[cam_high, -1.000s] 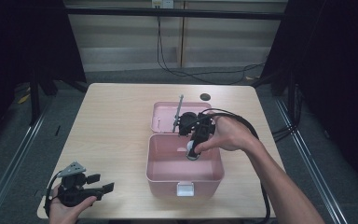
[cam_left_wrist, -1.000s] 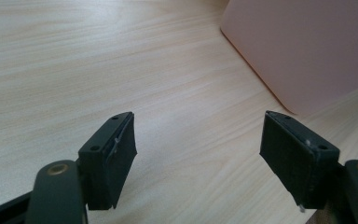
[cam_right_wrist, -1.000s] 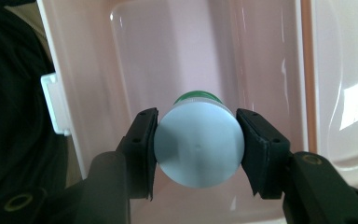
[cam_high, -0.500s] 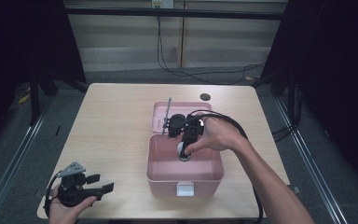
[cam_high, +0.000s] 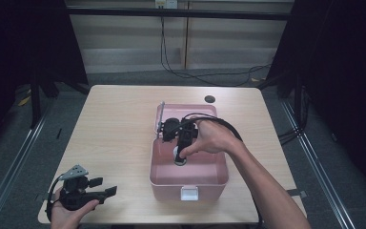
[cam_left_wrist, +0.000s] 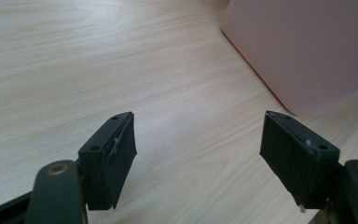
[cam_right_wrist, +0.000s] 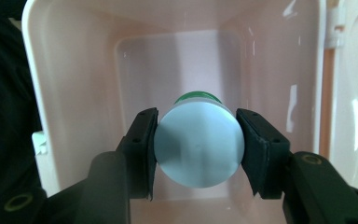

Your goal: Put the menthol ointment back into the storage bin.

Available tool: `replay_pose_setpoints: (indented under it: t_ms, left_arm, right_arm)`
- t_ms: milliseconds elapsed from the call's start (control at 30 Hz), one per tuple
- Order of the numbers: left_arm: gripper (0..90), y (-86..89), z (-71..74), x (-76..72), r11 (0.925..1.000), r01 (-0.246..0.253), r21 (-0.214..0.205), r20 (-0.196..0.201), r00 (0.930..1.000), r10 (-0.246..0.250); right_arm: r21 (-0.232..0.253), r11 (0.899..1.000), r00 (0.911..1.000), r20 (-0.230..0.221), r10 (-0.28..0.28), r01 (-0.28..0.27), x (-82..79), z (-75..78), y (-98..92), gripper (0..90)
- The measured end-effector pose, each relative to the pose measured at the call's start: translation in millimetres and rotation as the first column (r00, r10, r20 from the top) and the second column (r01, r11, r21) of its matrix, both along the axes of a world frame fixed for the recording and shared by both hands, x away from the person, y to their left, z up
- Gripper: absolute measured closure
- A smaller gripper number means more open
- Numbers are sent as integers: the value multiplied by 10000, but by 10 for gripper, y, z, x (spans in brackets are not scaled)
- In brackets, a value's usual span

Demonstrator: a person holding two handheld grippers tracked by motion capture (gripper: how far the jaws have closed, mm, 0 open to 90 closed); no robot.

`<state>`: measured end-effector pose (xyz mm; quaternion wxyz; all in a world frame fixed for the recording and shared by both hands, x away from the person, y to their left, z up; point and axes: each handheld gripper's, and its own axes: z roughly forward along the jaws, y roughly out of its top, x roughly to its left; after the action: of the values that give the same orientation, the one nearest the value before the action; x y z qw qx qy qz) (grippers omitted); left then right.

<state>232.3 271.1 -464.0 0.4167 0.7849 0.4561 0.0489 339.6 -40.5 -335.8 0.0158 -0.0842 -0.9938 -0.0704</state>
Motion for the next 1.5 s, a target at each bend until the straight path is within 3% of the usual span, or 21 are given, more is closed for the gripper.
replay_pose_setpoints:
  t_ms: [667, 933, 1133, 1500]
  left_arm:
    - [265, -8, 8, -13, 10000, 67, -31, 56, 10000, -67]
    - [265, -5, 10, -10, 10000, 57, -35, 64, 10000, -57]
    - [265, 1, 11, -13, 9999, 84, -63, 57, 9999, -84]
    - [265, 2, 12, -14, 9999, 94, -47, 63, 9999, -93]
  right_arm:
    - [-44, 9991, 9989, -206, 429, -430, 23, -186, 275, 507]
    - [-153, 9959, 9952, -406, 889, -895, 19, -290, 412, 507]
    - [-294, 9956, 9945, -570, 876, -894, 4, -385, 483, 507]
    - [8, 9967, 9941, -716, 810, -812, 14, -505, 505, 506]
